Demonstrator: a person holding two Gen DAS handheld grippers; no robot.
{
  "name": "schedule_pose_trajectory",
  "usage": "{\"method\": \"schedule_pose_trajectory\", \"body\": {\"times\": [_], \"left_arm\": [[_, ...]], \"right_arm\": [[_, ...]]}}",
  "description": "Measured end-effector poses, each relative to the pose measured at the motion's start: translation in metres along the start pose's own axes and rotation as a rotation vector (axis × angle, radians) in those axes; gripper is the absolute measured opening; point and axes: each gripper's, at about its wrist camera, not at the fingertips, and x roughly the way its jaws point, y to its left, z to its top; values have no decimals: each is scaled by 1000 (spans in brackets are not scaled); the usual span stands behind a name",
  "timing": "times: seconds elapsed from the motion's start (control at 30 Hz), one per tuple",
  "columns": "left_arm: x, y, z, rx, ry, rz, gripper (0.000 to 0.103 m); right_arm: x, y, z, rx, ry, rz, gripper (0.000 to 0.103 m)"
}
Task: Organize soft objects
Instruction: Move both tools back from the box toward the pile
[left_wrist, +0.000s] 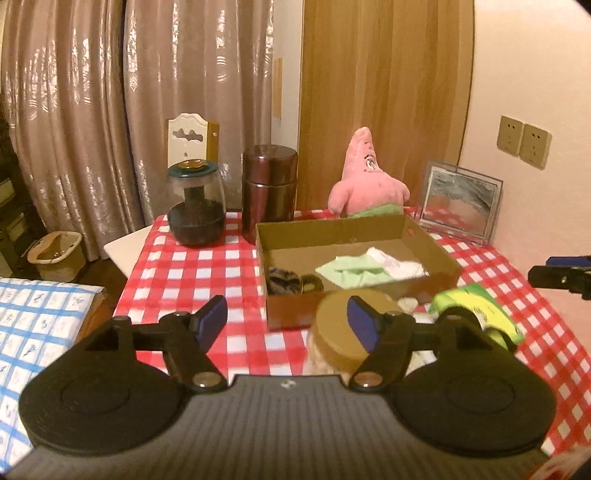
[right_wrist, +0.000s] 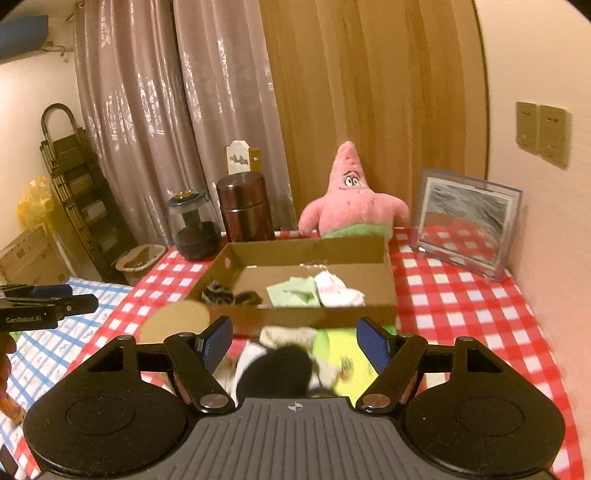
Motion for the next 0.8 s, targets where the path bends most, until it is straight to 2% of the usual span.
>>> {"method": "schedule_pose_trajectory", "body": {"times": [0.2, 0.37, 0.6, 0.8], "left_arm": [[-29, -15, -30, 2, 2, 13, 79], [-36, -28, -54, 14, 19, -1, 93], [-24, -41, -78, 20, 18, -16, 97], [-9, -49, -99, 52, 48, -82, 97]], "right_arm": [[-34, 0, -32, 34, -6, -32, 74], [-42, 2, -52, 43, 15, -42, 74], [-33, 8, -65, 23, 38, -46, 74], [-19, 8, -76, 9, 62, -52, 74]]}}
